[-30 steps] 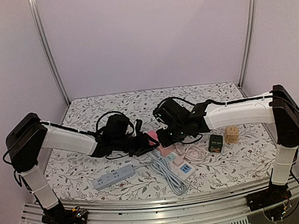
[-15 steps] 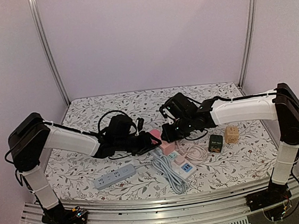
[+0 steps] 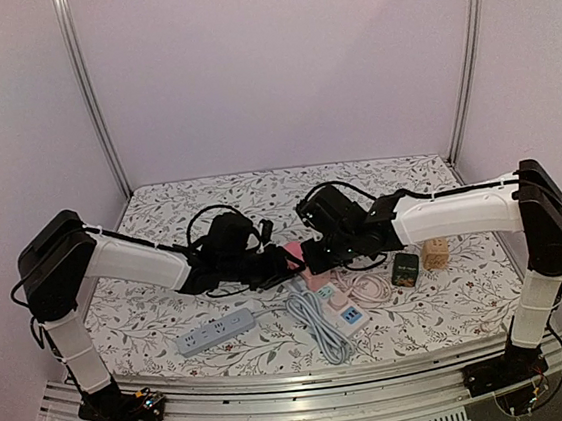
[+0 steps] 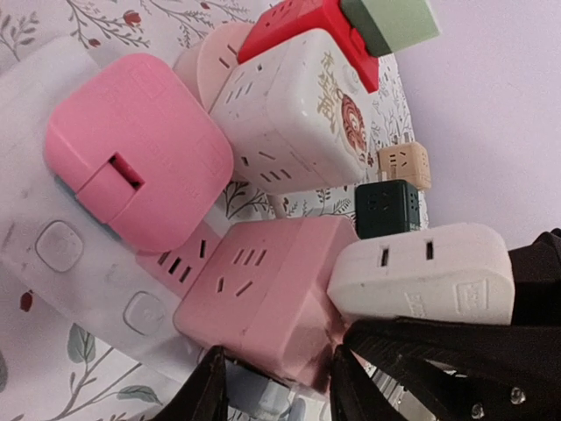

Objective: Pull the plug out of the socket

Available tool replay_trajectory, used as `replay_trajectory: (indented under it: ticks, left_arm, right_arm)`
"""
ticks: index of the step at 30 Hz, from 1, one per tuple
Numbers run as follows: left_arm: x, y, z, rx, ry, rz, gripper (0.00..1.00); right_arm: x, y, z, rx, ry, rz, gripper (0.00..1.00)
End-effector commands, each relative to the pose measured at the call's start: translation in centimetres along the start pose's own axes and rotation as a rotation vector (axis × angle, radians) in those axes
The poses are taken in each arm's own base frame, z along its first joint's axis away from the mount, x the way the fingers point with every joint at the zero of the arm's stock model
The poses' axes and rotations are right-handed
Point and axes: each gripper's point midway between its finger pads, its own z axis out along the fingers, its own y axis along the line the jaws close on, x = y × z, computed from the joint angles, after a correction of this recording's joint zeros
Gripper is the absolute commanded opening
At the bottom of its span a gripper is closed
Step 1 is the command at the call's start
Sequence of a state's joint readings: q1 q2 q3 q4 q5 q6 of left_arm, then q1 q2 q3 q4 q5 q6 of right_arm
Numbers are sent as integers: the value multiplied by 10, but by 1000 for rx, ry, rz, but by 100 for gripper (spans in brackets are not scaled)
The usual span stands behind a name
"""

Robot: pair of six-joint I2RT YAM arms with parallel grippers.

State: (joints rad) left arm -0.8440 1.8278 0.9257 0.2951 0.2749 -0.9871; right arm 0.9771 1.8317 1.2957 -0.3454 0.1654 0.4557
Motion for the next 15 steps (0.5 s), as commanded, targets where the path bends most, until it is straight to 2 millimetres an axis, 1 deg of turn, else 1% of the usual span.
replay_trajectory:
  ticks: [1, 4, 8, 11, 15]
  left_arm:
    - [58, 59, 13, -205, 167, -10, 38]
    - [59, 60, 13, -206, 168, -11, 38]
    - [59, 61, 14, -209, 169, -11, 38]
    - [59, 61, 14, -211, 170, -11, 38]
    - [60, 61, 12, -216, 172, -7, 37]
  right_arm:
    - [31, -1, 4, 71, 56, -79, 0]
    - [32, -4, 4, 86, 54, -64, 0]
    - [29, -9, -1, 97, 45, -17, 0]
    - [25, -12, -5, 62, 36, 43, 0]
    - [21, -14, -8, -33, 29, 150, 0]
